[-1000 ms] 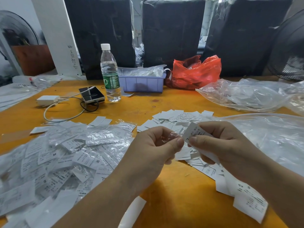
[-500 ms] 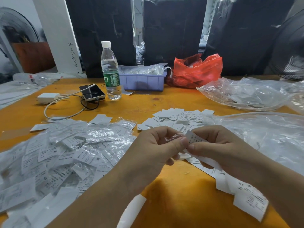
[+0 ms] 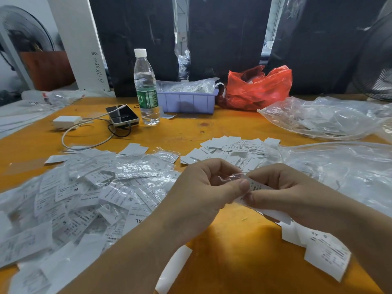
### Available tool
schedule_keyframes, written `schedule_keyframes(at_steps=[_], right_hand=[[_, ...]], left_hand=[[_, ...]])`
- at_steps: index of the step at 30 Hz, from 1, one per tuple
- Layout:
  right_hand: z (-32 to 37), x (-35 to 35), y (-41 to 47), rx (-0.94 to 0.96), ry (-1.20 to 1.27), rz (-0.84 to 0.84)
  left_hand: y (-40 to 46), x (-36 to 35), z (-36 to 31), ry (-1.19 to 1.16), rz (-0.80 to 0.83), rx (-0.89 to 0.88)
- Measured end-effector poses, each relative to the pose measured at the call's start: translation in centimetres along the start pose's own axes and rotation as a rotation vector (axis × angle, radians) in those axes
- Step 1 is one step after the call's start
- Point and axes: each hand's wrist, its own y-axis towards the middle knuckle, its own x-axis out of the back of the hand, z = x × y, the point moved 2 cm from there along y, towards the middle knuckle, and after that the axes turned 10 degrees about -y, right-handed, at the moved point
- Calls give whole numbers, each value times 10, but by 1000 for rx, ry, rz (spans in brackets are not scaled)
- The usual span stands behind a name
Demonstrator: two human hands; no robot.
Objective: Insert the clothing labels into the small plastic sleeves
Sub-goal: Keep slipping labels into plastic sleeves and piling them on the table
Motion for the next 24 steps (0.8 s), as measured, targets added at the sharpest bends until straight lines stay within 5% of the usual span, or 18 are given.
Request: schedule_keyframes(at_steps=[4, 10, 19, 24], right_hand=[[2, -1, 1, -7, 28, -25], [1, 5, 0, -16, 29, -287], [-3, 5, 2, -40, -60, -203], [-2, 5, 1, -27, 0, -292]], left_hand=[[-1, 0, -1, -14, -17, -14], [2, 5, 1, -22, -105, -22], [1, 5, 1, 23, -86, -19], [1, 4, 1, 30, -74, 5]])
